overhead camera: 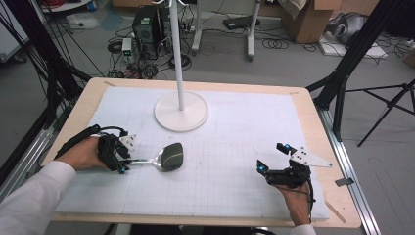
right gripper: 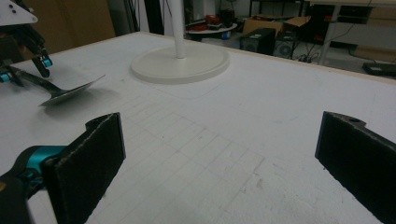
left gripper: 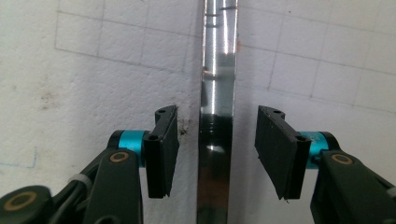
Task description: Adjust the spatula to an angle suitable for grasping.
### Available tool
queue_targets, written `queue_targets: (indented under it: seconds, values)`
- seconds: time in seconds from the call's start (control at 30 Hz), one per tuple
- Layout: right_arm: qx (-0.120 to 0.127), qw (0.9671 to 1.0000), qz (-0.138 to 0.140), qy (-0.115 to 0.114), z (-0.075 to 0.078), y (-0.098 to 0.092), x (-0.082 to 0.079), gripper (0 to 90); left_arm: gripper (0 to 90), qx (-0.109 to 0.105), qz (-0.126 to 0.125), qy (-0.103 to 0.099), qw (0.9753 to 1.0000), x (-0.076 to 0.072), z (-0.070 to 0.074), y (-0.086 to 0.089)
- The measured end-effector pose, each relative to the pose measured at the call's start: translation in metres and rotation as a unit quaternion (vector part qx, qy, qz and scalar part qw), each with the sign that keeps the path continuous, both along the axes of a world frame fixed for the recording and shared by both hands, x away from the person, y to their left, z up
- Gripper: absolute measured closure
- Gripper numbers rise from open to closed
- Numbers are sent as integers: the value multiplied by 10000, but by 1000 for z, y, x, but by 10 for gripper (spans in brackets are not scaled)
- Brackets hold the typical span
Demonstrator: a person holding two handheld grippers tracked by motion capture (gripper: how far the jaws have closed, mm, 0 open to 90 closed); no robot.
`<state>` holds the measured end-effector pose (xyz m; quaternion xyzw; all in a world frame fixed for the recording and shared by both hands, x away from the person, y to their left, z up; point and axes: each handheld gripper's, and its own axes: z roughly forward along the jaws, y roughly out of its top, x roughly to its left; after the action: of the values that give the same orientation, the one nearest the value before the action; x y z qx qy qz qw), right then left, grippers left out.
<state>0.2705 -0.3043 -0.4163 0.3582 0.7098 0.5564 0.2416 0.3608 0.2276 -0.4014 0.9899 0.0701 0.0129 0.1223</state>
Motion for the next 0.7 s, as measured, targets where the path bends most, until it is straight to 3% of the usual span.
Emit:
queue_targets:
  seconds: [0.7]
  values:
    - [6, 10000, 5, 2, 0, 0, 0, 5, 678, -14, -6, -1, 10000, 1, -4, -3]
